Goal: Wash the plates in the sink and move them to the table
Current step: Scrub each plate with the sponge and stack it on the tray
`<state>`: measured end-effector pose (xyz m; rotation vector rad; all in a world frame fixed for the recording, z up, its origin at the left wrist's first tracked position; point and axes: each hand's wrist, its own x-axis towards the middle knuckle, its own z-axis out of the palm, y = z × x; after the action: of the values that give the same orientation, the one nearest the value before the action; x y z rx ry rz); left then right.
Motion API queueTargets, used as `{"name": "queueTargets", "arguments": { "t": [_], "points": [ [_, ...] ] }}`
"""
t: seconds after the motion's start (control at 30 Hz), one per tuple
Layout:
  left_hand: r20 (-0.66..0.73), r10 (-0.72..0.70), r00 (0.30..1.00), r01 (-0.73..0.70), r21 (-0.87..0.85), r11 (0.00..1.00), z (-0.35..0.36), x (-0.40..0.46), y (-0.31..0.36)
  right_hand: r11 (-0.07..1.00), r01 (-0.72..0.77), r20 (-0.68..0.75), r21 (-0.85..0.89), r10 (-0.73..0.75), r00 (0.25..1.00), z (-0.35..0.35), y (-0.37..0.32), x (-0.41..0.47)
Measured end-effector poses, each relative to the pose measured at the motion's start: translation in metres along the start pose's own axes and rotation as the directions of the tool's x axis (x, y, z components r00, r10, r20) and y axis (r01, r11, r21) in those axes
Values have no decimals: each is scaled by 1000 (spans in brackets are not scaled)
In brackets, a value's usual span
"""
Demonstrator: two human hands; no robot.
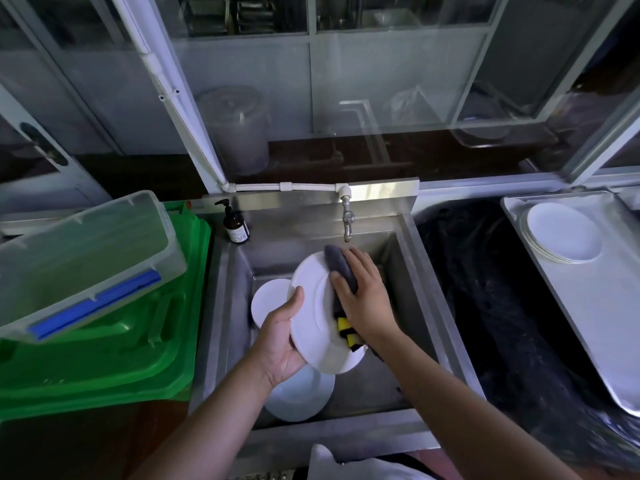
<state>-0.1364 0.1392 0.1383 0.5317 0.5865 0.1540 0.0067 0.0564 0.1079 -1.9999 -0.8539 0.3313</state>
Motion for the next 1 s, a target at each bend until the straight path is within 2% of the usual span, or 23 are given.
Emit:
{"name": "queueTargets", "arguments": {
  "t": [0.07,0.1,0.13,0.2,0.27,0.33,0.37,0.4,0.47,0.5,0.57,0.77,0.87,0.93,1.0],
  "points": [
    [5,-17,1000,17,21,1000,-1,-2,-2,985,-138,-36,105,143,989,-2,-3,4],
    [4,-23,1000,23,33,999,-1,-2,-4,981,-152,-66,120,161,985,-2,-7,3],
    [1,-26,1000,26,42,999,0,-3,-6,990,-107,-108,87,116,987,0,-11,-1],
    [-16,-22,1000,23,54,998,4,-2,-7,996,85,-156,-17,-87,984,8,-21,-14],
    [-29,-5,1000,6,52,999,8,-3,-7,961,264,-111,-86,-273,956,13,-24,-26],
    [-35,-6,999,7,42,999,9,-5,-7,923,370,-23,-107,-375,927,7,-19,-26],
    [-28,-7,1000,8,41,999,9,-7,-7,923,369,0,-107,-371,929,0,-15,-20],
    [-18,-11,1000,12,40,999,10,-10,-7,954,289,2,-81,-290,957,-8,-11,-13],
    [-1,-25,1000,25,58,998,9,-13,-10,998,-45,0,38,45,999,-27,-11,1],
    [3,-28,1000,28,66,997,10,-14,-10,976,-195,26,101,193,981,-31,-10,5],
    [0,-21,1000,21,51,998,9,-15,-11,946,-296,44,132,293,955,-31,-12,5],
    [-37,92,995,-96,-132,987,-3,-7,-8,916,-305,13,259,313,950,-22,-5,-18],
    [-56,164,985,-172,-186,967,-3,-1,-3,916,-262,-43,304,287,957,-13,-1,-31],
    [-75,199,977,-211,-227,951,-1,4,1,952,-185,-79,245,209,975,-4,-1,-39],
    [-107,198,974,-219,-263,939,0,10,5,992,-29,-135,121,45,990,10,-5,-49]
  ]
}}
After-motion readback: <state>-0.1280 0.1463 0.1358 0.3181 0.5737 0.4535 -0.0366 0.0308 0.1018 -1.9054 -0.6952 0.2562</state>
